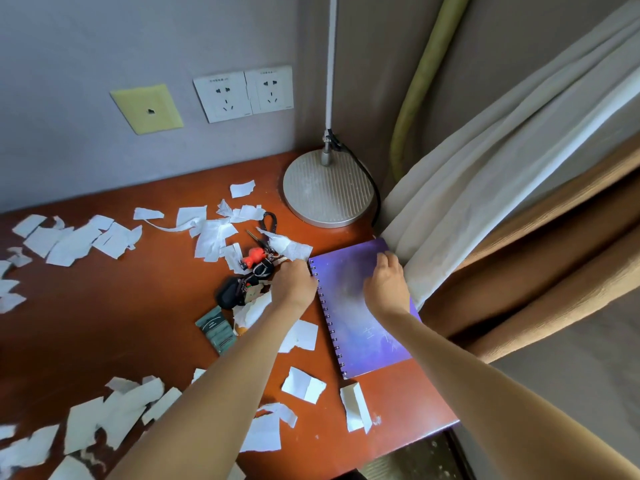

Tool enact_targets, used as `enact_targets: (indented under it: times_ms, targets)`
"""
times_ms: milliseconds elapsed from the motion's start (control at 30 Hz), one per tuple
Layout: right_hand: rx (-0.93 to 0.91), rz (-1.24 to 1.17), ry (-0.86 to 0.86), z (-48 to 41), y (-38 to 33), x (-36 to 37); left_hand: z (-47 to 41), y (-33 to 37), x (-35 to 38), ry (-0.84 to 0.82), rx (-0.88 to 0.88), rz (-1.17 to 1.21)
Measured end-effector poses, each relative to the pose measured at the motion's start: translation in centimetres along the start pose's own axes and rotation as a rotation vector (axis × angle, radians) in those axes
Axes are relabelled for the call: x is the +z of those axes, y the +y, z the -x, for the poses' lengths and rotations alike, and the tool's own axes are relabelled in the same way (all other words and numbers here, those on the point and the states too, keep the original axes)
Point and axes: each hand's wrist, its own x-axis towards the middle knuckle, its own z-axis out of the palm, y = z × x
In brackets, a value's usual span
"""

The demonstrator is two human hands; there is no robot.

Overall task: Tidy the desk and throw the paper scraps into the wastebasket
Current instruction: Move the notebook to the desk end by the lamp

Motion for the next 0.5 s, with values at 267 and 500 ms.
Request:
enact_targets:
  times_ms: [267, 500]
  targets:
    - [0.074, 0.166, 0.077, -7.8, -2.5, 0.3, -4.8, -0.2, -1.3, 0.050, 0.156, -0.241]
    - [0.213, 0.107, 0.120, -10.1, -2.1, 1.6, -5.8, 0.1, -1.0, 0.071, 0.226, -0.334]
